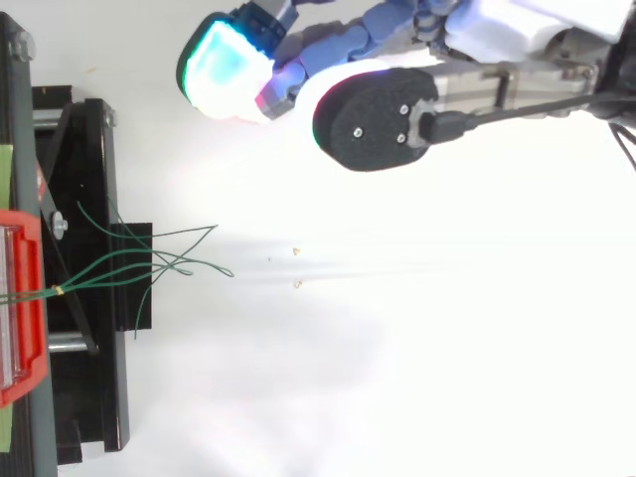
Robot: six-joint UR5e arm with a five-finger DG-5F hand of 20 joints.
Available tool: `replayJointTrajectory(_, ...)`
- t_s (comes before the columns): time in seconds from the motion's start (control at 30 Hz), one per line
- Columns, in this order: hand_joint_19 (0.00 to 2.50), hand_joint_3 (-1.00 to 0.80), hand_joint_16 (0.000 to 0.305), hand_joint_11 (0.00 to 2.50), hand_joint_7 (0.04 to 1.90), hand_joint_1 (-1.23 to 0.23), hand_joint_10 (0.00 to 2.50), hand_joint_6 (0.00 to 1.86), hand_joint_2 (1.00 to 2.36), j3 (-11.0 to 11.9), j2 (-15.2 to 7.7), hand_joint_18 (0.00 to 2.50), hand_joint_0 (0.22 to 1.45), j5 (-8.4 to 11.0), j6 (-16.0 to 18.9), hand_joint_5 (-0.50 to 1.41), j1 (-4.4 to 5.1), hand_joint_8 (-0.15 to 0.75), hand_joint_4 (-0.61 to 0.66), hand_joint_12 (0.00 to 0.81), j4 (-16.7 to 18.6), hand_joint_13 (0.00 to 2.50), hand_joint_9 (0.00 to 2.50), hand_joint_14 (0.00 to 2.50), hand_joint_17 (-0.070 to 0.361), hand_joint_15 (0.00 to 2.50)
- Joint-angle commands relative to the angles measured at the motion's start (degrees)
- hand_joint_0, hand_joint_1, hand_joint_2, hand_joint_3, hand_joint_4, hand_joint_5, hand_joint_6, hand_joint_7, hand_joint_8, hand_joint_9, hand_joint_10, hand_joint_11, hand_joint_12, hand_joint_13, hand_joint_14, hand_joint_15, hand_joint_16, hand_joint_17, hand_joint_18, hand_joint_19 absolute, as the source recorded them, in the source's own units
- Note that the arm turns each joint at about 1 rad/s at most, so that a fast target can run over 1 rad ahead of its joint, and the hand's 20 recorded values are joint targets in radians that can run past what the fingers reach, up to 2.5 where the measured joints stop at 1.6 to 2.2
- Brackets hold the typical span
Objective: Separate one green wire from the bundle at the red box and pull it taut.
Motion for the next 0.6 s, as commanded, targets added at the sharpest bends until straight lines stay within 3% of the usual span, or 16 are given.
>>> replayJointTrajectory(0.0,0.35,-0.46,0.043,0.15,0.76,-0.55,0.01,0.5,1.0,0.0,-1.7,0.43,0.57,0.5,0.8,-0.15,0.08,0.27,0.25,0.303,0.5,0.52,0.82,0.0,0.098,0.1)
replayJointTrajectory(0.1,0.35,-0.46,0.043,0.15,0.76,-0.55,0.01,0.5,1.0,0.1,-2.8,0.44,0.57,0.85,2.6,-0.15,0.17,0.271,0.25,0.303,1.8,0.52,0.82,0.0,0.098,0.1)
replayJointTrajectory(0.23,0.35,-0.46,0.043,0.14,0.76,-0.55,0.01,0.5,1.0,0.0,-3.0,0.44,0.57,1.11,1.1,-0.15,0.44,0.27,0.25,0.304,3.2,0.53,0.83,0.0,0.098,0.1)
replayJointTrajectory(0.33,0.36,-0.46,0.043,0.16,0.76,-0.55,0.01,0.5,1.0,0.0,-3.1,0.44,0.57,2.34,0.0,-0.15,0.52,0.27,0.25,0.304,4.0,0.53,0.83,0.0,0.097,0.1)
replayJointTrajectory(0.4,0.36,-0.46,0.043,0.16,0.76,-0.55,0.01,0.5,1.0,0.2,-4.5,0.44,0.57,3.57,-0.1,-0.15,0.52,0.27,0.25,0.304,4.7,0.52,0.83,0.0,0.097,0.11)
replayJointTrajectory(0.57,0.36,-0.46,0.043,0.15,0.76,-0.55,0.01,0.5,1.0,1.7,-6.9,0.44,0.57,4.19,1.3,-0.15,0.52,0.273,0.25,0.303,5.6,0.53,0.83,0.0,0.097,0.11)
